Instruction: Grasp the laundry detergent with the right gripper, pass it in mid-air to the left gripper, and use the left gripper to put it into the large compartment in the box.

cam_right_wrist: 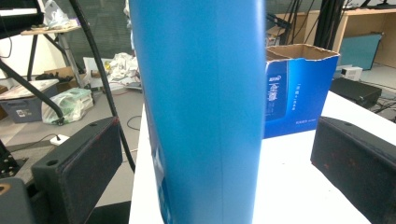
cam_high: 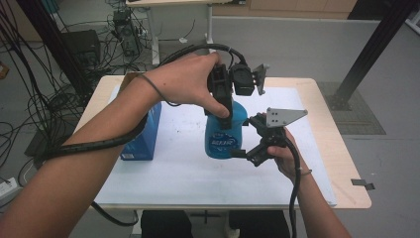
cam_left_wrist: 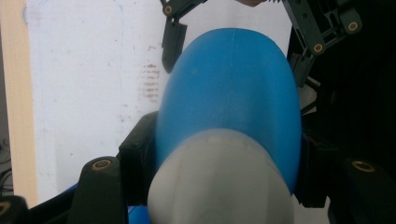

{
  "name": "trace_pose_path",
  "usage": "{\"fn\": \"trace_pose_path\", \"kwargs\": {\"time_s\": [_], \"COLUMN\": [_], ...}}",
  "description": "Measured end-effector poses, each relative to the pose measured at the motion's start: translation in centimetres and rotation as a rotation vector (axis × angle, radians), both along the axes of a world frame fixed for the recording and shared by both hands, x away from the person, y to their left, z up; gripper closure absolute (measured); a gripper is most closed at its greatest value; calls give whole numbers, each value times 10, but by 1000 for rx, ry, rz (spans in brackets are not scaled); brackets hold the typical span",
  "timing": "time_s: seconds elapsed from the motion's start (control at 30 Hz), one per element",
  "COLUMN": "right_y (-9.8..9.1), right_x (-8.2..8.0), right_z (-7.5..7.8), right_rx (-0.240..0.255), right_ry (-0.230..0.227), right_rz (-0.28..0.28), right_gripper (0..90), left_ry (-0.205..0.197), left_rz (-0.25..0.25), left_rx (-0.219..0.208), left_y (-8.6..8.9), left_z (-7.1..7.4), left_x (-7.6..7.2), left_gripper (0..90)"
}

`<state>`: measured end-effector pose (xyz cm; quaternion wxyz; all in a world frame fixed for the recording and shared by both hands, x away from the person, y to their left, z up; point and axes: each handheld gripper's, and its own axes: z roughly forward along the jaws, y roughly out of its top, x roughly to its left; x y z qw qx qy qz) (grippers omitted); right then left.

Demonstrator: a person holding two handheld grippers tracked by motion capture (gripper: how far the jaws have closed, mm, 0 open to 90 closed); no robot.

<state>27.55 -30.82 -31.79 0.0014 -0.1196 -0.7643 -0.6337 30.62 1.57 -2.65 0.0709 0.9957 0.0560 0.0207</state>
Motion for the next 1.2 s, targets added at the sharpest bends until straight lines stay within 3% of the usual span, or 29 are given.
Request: {"fn": "trace_pose_path", "kwargs": {"time_s": [0.3,0.7,1.0,1.2], "right_y": [-16,-23,-21,-21], "right_x": [-4,-6,-5,-5], "right_z": [-3,-7,-8,-8], "right_rx": [-3,8,19,22], "right_ry": [5,6,1,-1], "right_rz": [-35,-52,-51,-53], "right_gripper": [25,27,29,29], "left_ry": [-13,-24,-33,-49], "left_rz": [26,68,153,261], "left_rx": [3,13,32,34], "left_y": [9,23,39,51], "left_z": [5,13,19,21], "left_x": [-1,2,9,14], "left_gripper": [377,377,377,377]}}
